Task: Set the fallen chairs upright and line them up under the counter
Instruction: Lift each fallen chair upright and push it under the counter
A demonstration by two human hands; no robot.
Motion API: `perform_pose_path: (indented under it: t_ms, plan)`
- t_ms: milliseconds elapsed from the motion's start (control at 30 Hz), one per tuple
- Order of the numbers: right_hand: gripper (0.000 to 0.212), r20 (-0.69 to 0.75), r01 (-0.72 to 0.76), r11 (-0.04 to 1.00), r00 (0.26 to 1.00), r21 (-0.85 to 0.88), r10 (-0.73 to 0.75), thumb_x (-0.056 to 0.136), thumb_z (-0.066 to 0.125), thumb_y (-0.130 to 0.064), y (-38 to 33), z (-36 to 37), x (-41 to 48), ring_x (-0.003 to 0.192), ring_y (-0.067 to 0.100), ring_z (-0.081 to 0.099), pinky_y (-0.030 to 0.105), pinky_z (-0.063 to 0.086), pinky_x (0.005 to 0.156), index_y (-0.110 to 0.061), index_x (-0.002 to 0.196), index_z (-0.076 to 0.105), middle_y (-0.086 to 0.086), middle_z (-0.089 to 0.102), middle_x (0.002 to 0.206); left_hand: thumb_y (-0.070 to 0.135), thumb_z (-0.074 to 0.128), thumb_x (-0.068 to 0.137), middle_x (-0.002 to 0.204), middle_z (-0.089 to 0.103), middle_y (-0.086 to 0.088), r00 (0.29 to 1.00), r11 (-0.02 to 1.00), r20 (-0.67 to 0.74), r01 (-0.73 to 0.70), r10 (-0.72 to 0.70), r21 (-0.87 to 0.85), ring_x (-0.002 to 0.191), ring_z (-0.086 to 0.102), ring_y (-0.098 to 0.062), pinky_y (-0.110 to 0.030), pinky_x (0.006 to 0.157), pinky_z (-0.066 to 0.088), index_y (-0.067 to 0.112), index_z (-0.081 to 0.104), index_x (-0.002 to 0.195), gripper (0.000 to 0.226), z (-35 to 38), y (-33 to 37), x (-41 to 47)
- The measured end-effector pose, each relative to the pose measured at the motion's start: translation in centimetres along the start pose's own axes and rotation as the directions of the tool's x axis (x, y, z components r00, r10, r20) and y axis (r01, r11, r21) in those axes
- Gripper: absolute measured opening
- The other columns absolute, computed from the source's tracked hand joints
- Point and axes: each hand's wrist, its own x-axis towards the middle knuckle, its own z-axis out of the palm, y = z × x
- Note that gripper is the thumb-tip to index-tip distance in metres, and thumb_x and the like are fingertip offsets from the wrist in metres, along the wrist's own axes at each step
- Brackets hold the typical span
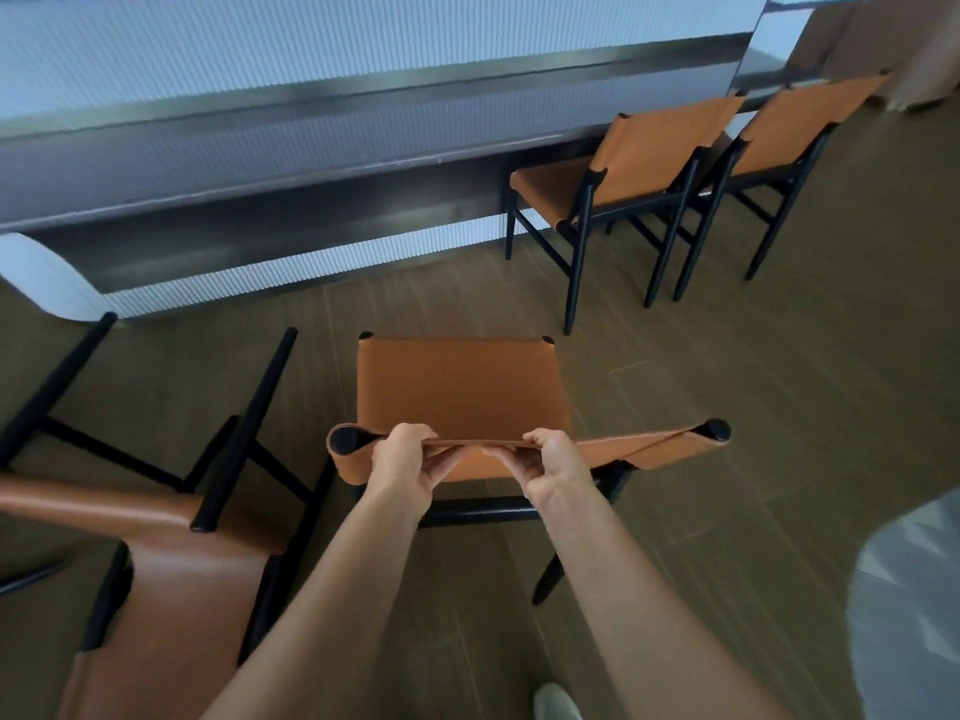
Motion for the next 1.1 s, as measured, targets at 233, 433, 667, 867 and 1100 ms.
perform_pose_path:
  t_ms: [233,433,667,867,1100]
  plan:
    - [0.016,0.028,-0.045,0.973,0.998,-0.225,0.053,0.092,0.045,0.012,0.9,2.2,0.7,0.074,0.035,0.06,0.044,0.051,0.053,-0.002,0.099,0.045,0.021,0.055,0.088,-0.009,0.048,0.085,0.087,0.061,-0.02,0.992,0.979,-0.125,-0.021,-0.004,-0.204,0.077,0.065,-0.034,-0.03,0.042,0.054,-0.003,0.05,0.108,0.023,-2.7,-0.4,0.3]
    - [0.025,0.032,-0.077,0.966,0.996,-0.248,0.087,0.093,0.045,0.013,1.4,0.9,0.9,0.083,0.041,0.062,0.049,0.054,0.061,0.001,0.114,0.044,0.025,0.057,0.097,-0.009,0.046,0.086,0.086,0.063,-0.023,0.994,0.966,-0.106,-0.009,-0.02,-0.259,0.081,0.066,-0.039,-0.034,0.046,0.057,-0.004,0.051,0.104,0.02,-3.6,-1.9,-0.1]
    - [0.015,-0.032,-0.162,0.956,0.987,-0.245,0.159,0.094,0.046,0.011,3.7,-1.3,0.1,0.085,0.042,0.062,0.049,0.054,0.056,-0.001,0.103,0.049,0.026,0.058,0.099,-0.009,0.044,0.085,0.096,0.064,-0.026,0.988,0.957,-0.139,0.03,-0.073,-0.287,0.096,0.065,-0.043,-0.039,0.059,0.06,-0.006,0.052,0.11,0.026,-6.3,-4.2,-0.3]
    - [0.015,-0.035,-0.251,0.959,0.968,-0.131,0.249,0.094,0.043,0.005,5.9,-4.2,-0.8,0.092,0.045,0.062,0.057,0.053,0.061,0.0,0.106,0.05,0.027,0.061,0.107,-0.006,0.047,0.088,0.106,0.064,-0.027,0.981,0.945,-0.153,0.063,-0.117,-0.321,0.106,0.062,-0.043,-0.042,0.059,0.06,-0.005,0.052,0.111,0.024,-9.1,-6.7,-0.9]
    - [0.024,-0.002,-0.263,0.95,0.964,-0.169,0.267,0.095,0.055,-0.007,5.1,-5.3,-1.3,0.095,0.044,0.065,0.052,0.06,0.059,-0.002,0.118,0.05,0.028,0.062,0.111,0.011,0.059,0.09,0.119,0.063,-0.025,0.987,0.96,-0.108,0.088,-0.12,-0.266,0.103,0.065,-0.038,-0.044,0.074,0.058,0.0,0.053,0.118,0.031,-9.9,-6.9,-1.2]
